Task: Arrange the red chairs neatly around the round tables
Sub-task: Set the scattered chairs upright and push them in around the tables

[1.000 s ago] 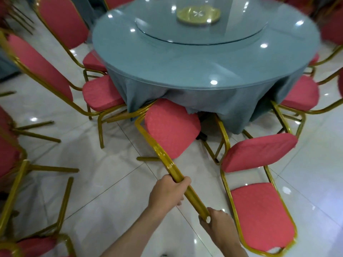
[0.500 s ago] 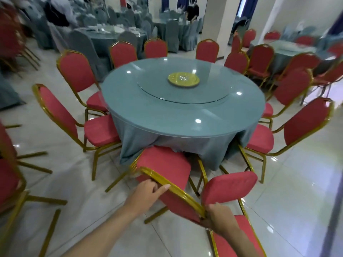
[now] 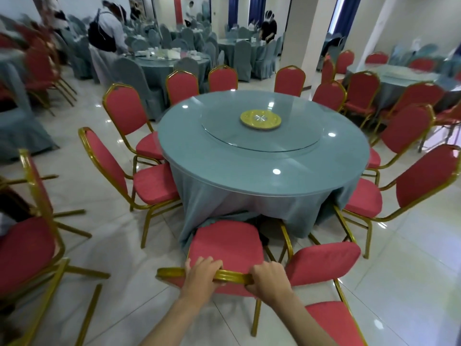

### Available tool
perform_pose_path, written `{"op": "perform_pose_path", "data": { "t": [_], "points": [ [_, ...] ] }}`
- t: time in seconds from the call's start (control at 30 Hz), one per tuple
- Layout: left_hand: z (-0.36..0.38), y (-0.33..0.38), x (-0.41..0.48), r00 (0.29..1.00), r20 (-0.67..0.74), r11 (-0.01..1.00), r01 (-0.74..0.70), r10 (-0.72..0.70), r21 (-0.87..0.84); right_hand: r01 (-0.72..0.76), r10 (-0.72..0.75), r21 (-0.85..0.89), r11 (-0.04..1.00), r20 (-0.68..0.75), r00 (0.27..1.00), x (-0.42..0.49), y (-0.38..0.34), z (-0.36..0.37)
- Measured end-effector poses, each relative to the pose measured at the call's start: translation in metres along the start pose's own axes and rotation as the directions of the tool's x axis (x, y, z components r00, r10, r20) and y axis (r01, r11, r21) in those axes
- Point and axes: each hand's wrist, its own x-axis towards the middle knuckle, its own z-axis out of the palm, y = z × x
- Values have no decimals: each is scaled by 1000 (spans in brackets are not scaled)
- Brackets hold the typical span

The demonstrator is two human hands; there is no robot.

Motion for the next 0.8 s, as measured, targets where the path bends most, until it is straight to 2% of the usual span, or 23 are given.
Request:
{"op": "perform_pose_path", "data": {
  "t": [0.1, 0.27, 0.37, 0.5, 0.63, 0.8],
  "points": [
    [0, -7, 2, 999, -38, 999, -36, 36, 13, -29, 32, 57, 998, -51, 998, 1, 11, 24],
    [-12, -12, 6, 993, -7, 992, -121, 121, 31, -19, 43, 235, 972, -99, 994, -1, 19, 37],
    [-18, -11, 6, 986, 11, 985, -165, 165, 45, -43, 59, 384, 922, -31, 998, -6, 26, 50],
    [-28, -12, 13, 968, 90, 971, -237, 234, 28, -68, 46, 596, 800, 52, 998, -22, 47, 64],
    [-41, 5, 21, 926, 234, 955, -290, 298, -68, -186, 153, 692, 698, 109, 982, -46, 75, 76],
    [-32, 73, 39, 918, 226, 945, -308, 326, -114, -339, 257, 725, 600, 227, 939, -80, 123, 89]
  ]
}}
